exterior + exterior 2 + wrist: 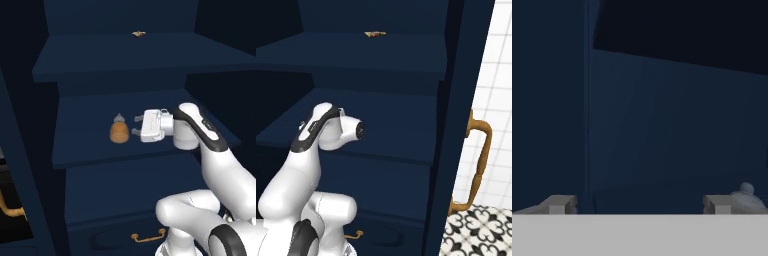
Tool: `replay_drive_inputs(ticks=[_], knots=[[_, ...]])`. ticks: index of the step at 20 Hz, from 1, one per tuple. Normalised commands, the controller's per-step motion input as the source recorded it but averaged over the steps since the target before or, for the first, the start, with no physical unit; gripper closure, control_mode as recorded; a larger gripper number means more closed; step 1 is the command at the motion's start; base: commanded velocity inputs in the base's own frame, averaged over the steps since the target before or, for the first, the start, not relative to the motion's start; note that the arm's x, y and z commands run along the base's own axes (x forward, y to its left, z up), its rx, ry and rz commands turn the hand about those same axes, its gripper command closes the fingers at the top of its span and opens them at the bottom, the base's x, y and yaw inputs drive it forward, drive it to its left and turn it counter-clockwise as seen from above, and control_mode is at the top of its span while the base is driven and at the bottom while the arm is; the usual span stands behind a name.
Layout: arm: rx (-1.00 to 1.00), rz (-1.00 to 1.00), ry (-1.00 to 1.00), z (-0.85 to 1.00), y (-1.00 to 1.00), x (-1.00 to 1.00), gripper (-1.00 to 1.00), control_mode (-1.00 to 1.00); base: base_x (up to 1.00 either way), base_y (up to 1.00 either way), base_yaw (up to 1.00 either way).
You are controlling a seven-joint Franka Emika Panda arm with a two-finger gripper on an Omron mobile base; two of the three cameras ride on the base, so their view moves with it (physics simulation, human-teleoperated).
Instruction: Pick the honey bottle and place it on the digital scale for weighing, and close the cabinet.
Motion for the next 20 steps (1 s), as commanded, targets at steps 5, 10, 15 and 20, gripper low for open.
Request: replay_drive_inputs(ticks=[5,10,15,20], knots=[[0.0,0.0,0.0,-0.04,0.0,0.18,-1.0,-1.0,0.0,0.0,0.0],[0.0,0.0,0.0,-0.03,-0.04,0.1,-1.0,-1.0,0.0,0.0,0.0],[0.0,0.0,0.0,0.0,0.0,-0.21,-1.0,-1.0,0.0,0.0,0.0],[0.0,0.0,0.03,0.0,-0.39,0.0,-1.0,-1.0,0.0,0.0,0.0]])
